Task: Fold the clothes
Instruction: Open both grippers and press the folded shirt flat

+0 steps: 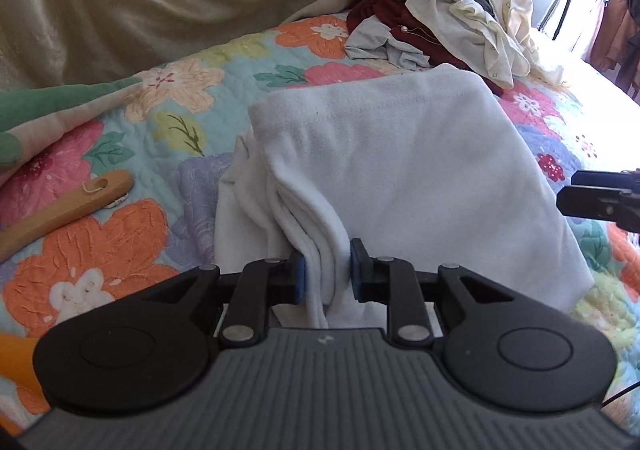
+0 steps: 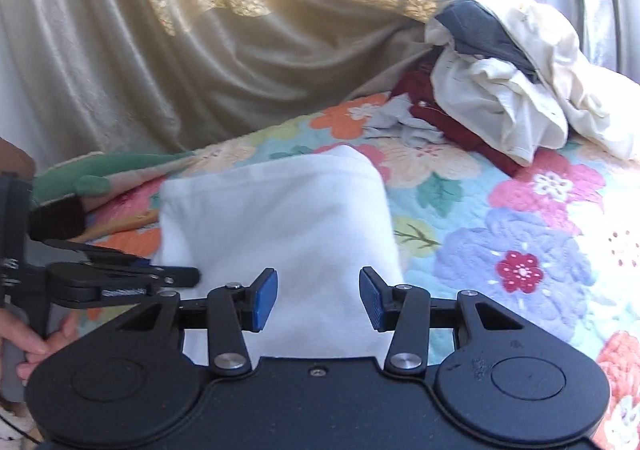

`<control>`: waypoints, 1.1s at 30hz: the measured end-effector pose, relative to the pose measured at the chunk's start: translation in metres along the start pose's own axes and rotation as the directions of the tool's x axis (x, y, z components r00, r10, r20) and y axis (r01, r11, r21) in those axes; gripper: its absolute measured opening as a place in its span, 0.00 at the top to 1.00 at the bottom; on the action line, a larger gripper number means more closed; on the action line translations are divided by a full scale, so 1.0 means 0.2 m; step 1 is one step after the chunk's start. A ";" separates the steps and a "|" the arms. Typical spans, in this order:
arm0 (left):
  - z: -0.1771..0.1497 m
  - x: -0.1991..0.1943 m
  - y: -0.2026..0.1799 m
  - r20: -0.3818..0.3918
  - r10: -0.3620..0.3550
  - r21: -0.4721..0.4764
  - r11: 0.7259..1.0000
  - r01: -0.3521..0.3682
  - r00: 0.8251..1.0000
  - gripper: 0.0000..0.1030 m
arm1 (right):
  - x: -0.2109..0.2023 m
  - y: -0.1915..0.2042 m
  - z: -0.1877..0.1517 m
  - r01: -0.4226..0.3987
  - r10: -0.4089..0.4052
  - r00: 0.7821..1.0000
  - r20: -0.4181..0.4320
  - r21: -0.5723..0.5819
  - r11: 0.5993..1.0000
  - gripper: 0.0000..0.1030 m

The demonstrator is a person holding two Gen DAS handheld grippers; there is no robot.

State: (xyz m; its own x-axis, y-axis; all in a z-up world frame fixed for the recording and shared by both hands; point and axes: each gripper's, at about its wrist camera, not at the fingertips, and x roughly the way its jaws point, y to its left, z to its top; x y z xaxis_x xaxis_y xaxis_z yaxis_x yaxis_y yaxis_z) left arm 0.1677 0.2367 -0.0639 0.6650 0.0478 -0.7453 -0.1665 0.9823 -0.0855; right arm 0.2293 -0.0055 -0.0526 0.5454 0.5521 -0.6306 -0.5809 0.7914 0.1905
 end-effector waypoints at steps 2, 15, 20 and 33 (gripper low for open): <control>0.01 -0.08 -0.01 0.003 0.016 0.007 1.000 -0.016 1.000 0.74 | 0.02 0.00 0.00 0.038 -0.038 0.999 0.001 -0.033 0.999 0.51; 0.24 -0.14 0.01 0.130 -0.152 -0.017 0.988 0.155 0.980 0.59 | 0.13 0.07 0.13 -0.031 0.035 0.999 0.029 -0.125 0.992 0.54; 0.29 0.22 0.19 0.023 -0.185 -0.222 0.957 0.186 0.982 0.64 | 0.30 0.04 0.20 0.005 -0.001 1.000 0.029 -0.146 0.989 0.54; 0.23 0.31 0.13 0.011 -0.077 -0.177 0.981 0.078 0.997 0.69 | 0.50 0.03 0.18 0.038 -0.057 0.993 -0.103 -0.173 0.984 0.53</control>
State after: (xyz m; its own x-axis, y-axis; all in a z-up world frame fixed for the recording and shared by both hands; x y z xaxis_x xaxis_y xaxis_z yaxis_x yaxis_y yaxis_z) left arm 0.2389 0.2736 -0.0824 0.6840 -0.0258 -0.7290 -0.2403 0.9356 -0.2586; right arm 0.3020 0.0626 -0.0875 0.5121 0.4763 -0.7148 -0.6554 0.7546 0.0332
